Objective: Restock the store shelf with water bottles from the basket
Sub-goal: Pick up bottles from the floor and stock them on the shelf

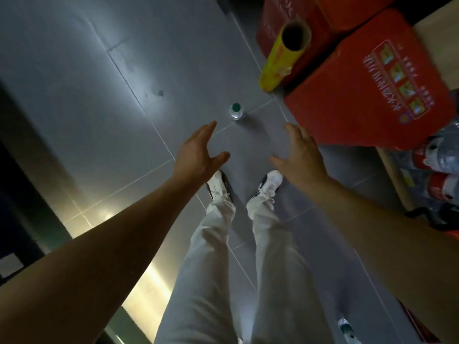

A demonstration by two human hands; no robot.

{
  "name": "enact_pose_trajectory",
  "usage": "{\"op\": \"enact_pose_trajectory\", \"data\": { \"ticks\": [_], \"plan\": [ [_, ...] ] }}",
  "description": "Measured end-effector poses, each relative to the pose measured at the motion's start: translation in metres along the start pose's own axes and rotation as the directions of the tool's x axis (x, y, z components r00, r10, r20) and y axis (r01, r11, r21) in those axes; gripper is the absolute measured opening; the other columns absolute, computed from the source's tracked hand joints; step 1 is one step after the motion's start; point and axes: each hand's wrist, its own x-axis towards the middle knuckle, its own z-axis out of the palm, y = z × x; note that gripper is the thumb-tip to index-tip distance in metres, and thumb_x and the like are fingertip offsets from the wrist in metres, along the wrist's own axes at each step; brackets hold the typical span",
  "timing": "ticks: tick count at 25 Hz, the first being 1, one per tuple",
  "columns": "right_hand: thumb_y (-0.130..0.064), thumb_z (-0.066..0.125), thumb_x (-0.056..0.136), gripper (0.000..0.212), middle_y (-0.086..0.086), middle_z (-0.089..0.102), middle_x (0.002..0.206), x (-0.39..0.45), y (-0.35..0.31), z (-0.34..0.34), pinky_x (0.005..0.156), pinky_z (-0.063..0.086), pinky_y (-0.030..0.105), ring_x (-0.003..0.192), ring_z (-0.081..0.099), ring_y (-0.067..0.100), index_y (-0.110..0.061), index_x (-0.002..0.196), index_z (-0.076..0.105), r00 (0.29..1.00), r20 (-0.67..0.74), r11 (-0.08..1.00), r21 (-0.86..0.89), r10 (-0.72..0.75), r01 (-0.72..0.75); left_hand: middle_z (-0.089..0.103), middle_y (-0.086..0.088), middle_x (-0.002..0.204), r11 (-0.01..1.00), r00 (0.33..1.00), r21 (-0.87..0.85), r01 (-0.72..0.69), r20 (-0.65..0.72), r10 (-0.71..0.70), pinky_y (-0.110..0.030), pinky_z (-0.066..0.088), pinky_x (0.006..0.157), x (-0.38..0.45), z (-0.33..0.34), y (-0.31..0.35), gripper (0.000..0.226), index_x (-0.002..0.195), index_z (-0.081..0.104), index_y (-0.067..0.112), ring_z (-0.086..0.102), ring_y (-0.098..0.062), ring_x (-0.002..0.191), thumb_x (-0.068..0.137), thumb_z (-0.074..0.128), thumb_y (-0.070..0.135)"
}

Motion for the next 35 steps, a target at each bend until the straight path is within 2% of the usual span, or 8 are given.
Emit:
{"op": "enact_pose_trajectory", "data": {
  "ticks": [8, 12, 16, 18, 22, 25, 28, 35],
  "plan": [
    [-0.028, 0.077, 0.078, 0.085, 0.012, 0.037, 0.149, 0.147, 0.068, 0.132, 0.1, 0.038, 0.034, 0.132, 0.041, 0.03, -0.012, 0.149, 0.033, 1.0, -0.001, 0.999, 0.024, 0.025, -0.025, 0.043, -0.009, 0.152, 1.0, 1.0, 0.009, -0.024, -0.001, 0.024, -0.036, 0.031, 0.114, 0.155, 0.118, -0.076, 0.064, 0.149, 0.04, 0.024, 0.04, -0.028, 0.141, 0.092, 0.067, 0.024],
    [-0.03, 0.079, 0.078, 0.086, 0.01, 0.036, 0.149, 0.211, 0.102, 0.193, 0.1, 0.039, 0.034, 0.132, 0.042, 0.029, -0.016, 0.149, 0.033, 1.0, 0.016, 0.999, 0.053, -0.005, 0.004, 0.051, -0.006, 0.146, 0.995, 0.996, 0.048, -0.093, 0.001, 0.093, -0.029, 0.036, 0.106, 0.236, 0.176, -0.104, 0.065, 0.147, 0.043, 0.022, 0.047, -0.025, 0.133, 0.088, 0.07, 0.024],
    [-0.032, 0.08, 0.077, 0.088, 0.008, 0.036, 0.149, 0.246, 0.136, 0.233, 0.099, 0.037, 0.029, 0.134, 0.041, 0.026, -0.017, 0.149, 0.032, 0.999, 0.036, 0.99, 0.14, 0.027, -0.032, 0.049, -0.006, 0.148, 0.991, 0.993, 0.056, -0.119, -0.012, 0.12, -0.024, 0.032, 0.11, 0.302, 0.216, -0.122, 0.061, 0.146, 0.045, 0.022, 0.045, -0.023, 0.137, 0.089, 0.066, 0.021],
    [-0.032, 0.08, 0.077, 0.089, 0.008, 0.034, 0.15, 0.252, 0.151, 0.245, 0.099, 0.038, 0.029, 0.134, 0.041, 0.026, -0.017, 0.15, 0.031, 0.997, 0.049, 0.984, 0.168, 0.052, -0.06, 0.056, -0.005, 0.142, 0.982, 0.985, 0.065, -0.175, 0.003, 0.175, -0.019, 0.035, 0.102, 0.319, 0.23, -0.125, 0.055, 0.143, 0.049, 0.02, 0.054, -0.021, 0.128, 0.09, 0.065, 0.017],
    [-0.03, 0.078, 0.078, 0.089, 0.006, 0.033, 0.149, 0.238, 0.166, 0.243, 0.092, 0.039, 0.025, 0.129, 0.044, 0.021, -0.022, 0.151, 0.027, 0.987, 0.009, 0.947, 0.282, 0.159, -0.155, 0.068, -0.006, 0.112, 0.967, 0.975, 0.125, -0.222, 0.005, 0.223, -0.021, 0.04, 0.076, 0.32, 0.238, -0.112, 0.036, 0.125, 0.057, 0.016, 0.063, -0.025, 0.097, 0.089, 0.065, 0.018],
    [-0.031, 0.077, 0.079, 0.088, 0.004, 0.032, 0.15, 0.198, 0.162, 0.227, 0.095, 0.04, 0.027, 0.131, 0.043, 0.019, -0.022, 0.151, 0.027, 0.968, -0.004, 0.905, 0.358, 0.249, -0.231, 0.067, -0.006, 0.105, 0.975, 0.983, 0.128, -0.181, 0.022, 0.18, -0.024, 0.041, 0.072, 0.298, 0.227, -0.089, 0.033, 0.121, 0.058, 0.017, 0.062, -0.025, 0.091, 0.088, 0.064, 0.015],
    [-0.03, 0.077, 0.08, 0.089, 0.004, 0.031, 0.152, 0.141, 0.152, 0.203, 0.097, 0.035, 0.024, 0.135, 0.039, 0.019, -0.023, 0.152, 0.026, 0.937, -0.023, 0.857, 0.412, 0.348, -0.308, 0.067, -0.005, 0.105, 0.954, 0.961, 0.144, -0.262, 0.127, 0.245, -0.025, 0.044, 0.074, 0.251, 0.207, -0.053, 0.034, 0.121, 0.059, 0.016, 0.062, -0.022, 0.091, 0.088, 0.066, 0.015],
    [-0.033, 0.077, 0.078, 0.086, 0.006, 0.037, 0.151, -0.022, 0.126, 0.158, 0.105, 0.039, 0.036, 0.133, 0.044, 0.025, -0.019, 0.151, 0.033, 0.824, -0.115, 0.733, 0.535, 0.555, -0.419, 0.07, -0.003, 0.102, 0.803, 0.752, 0.114, -0.585, 0.446, 0.485, -0.022, 0.044, 0.08, 0.111, 0.172, 0.024, 0.033, 0.119, 0.062, 0.014, 0.067, -0.023, 0.093, 0.087, 0.07, 0.014]
  ]
}}
